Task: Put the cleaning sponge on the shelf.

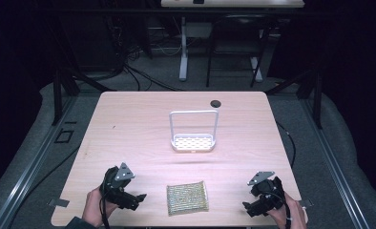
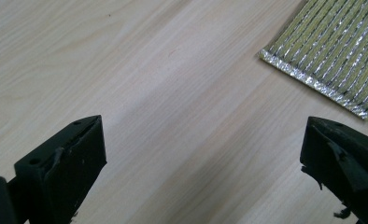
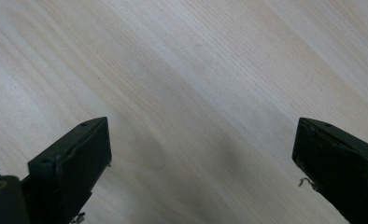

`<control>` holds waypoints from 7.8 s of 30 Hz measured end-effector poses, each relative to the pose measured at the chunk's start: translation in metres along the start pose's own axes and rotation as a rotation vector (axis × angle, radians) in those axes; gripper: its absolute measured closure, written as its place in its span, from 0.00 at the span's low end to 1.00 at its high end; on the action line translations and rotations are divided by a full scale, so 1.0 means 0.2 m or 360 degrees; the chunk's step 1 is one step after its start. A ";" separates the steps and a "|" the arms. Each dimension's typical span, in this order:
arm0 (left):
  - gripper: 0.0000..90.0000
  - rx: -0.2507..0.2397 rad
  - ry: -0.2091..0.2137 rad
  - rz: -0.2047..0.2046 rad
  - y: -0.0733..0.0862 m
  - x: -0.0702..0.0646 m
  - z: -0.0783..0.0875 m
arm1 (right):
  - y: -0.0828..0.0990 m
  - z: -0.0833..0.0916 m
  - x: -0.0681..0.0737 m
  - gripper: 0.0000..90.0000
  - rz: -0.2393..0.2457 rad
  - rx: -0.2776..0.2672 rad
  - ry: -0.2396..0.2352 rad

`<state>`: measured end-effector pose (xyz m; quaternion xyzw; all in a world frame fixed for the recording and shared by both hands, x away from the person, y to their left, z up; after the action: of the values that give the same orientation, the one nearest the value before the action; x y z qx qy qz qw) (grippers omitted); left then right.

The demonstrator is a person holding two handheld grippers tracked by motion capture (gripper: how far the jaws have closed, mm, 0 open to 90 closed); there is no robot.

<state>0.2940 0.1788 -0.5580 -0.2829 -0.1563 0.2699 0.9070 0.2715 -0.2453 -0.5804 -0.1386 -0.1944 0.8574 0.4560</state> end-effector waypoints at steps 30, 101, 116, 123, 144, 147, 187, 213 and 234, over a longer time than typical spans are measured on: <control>0.00 0.0177 0.0293 -0.0416 -0.23 -0.24 -0.10 | -0.03 -0.03 0.02 0.05 0.0062 0.0026 -0.0028; 0.10 0.0573 0.0461 -0.0714 -0.43 -0.46 -0.47 | -0.03 -0.02 0.02 0.07 0.0099 0.0035 -0.0060; 0.22 0.0505 0.0430 -0.0714 -0.44 -0.46 -0.45 | -0.02 -0.02 0.02 0.07 0.0091 0.0028 -0.0072; 0.27 0.0445 0.0396 -0.0655 -0.45 -0.44 -0.42 | -0.02 -0.02 0.02 0.07 0.0086 0.0023 -0.0073; 0.42 0.0312 0.0287 -0.0489 -0.49 -0.33 -0.38 | -0.02 -0.02 0.02 0.07 0.0081 0.0037 -0.0077; 0.44 0.0299 0.0272 -0.0466 -0.50 -0.32 -0.38 | -0.02 -0.02 0.02 0.07 0.0088 0.0040 -0.0071; 0.44 0.0180 0.0034 -0.0163 -0.62 -0.07 -0.38 | -0.03 -0.02 0.02 0.07 0.0082 0.0028 -0.0070; 0.45 0.0182 -0.0209 0.0015 -0.86 0.05 -0.60 | -0.02 -0.02 0.04 0.07 0.0102 0.0029 -0.0058; 0.44 0.0313 -0.0307 0.0108 -0.95 0.14 -0.81 | -0.02 -0.01 0.04 0.07 0.0116 0.0028 -0.0076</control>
<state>0.4635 -0.0063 -0.5684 -0.1707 -0.2058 0.3403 0.9015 0.2710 -0.2350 -0.5813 -0.1211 -0.1924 0.8781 0.4210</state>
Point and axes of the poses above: each handheld gripper's, and its own axes: z roughly backward along the jaws, y roughly out of its underside, x roughly to its left, the point moved 4 cm from there along -z, roughly forward along the jaws, and after that the axes turned 9 degrees about -z, right-handed, at the moved point
